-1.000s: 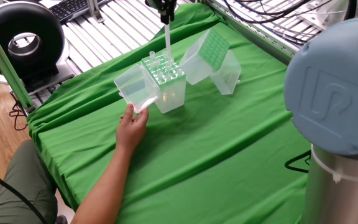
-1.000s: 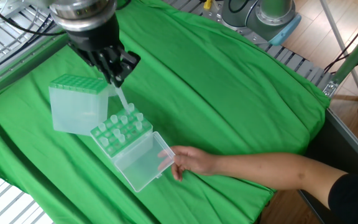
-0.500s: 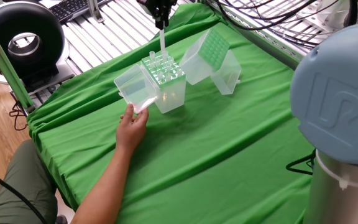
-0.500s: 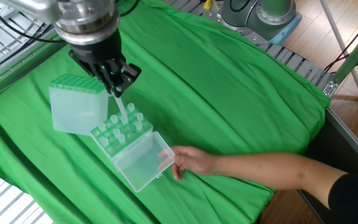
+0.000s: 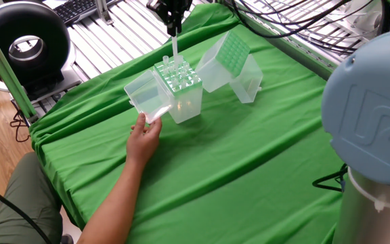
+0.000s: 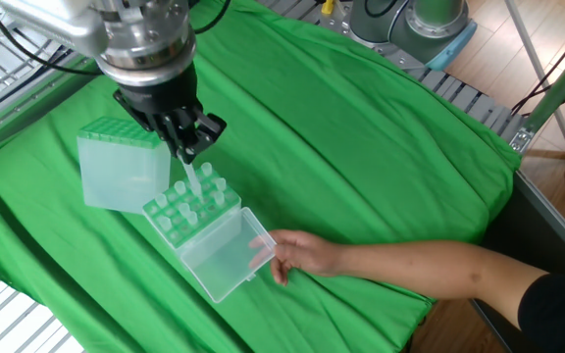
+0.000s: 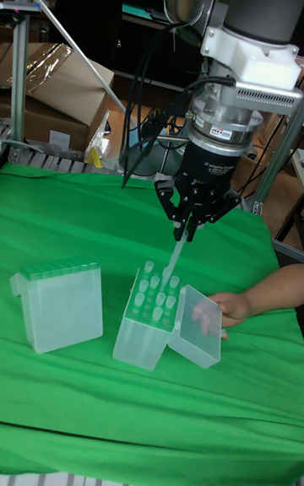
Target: Insert a large pipette tip into the holder for large pipette tips
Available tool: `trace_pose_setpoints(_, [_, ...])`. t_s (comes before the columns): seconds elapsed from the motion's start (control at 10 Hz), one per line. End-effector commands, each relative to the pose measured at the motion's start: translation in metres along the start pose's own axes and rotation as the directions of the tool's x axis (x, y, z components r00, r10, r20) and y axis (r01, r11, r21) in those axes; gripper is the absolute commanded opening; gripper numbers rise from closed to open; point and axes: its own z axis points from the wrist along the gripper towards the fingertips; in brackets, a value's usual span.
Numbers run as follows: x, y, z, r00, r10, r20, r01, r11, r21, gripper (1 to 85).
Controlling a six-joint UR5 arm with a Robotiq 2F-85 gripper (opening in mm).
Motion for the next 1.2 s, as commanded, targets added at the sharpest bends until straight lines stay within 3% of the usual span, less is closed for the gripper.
trace_pose_setpoints(0.0, [-0.005,0.003,0.008,1.000,0.001,0.017,-0.001,1.000,-0.003,1.0])
trace_pose_setpoints(0.3, [-0.010,0.002,0.016,1.000,-0.016,0.027,0.016,1.000,0.004,1.0])
trace_pose_setpoints(0.4, [-0.003,0.008,0.017,0.999,-0.048,-0.001,0.048,0.999,-0.023,7.3])
trace_pose_setpoints(0.5, [-0.004,0.005,0.019,0.995,-0.103,0.003,0.103,0.995,-0.017,25.7])
trace_pose_setpoints(0.7, [-0.005,0.003,0.023,0.992,-0.126,0.001,0.126,0.992,-0.020,35.0])
trace_pose_setpoints(0.9, [-0.006,-0.001,0.026,0.993,-0.121,-0.001,0.121,0.993,-0.011,33.3])
trace_pose_setpoints(1.1, [-0.007,-0.031,0.032,0.989,-0.143,-0.020,0.144,0.989,0.045,24.0])
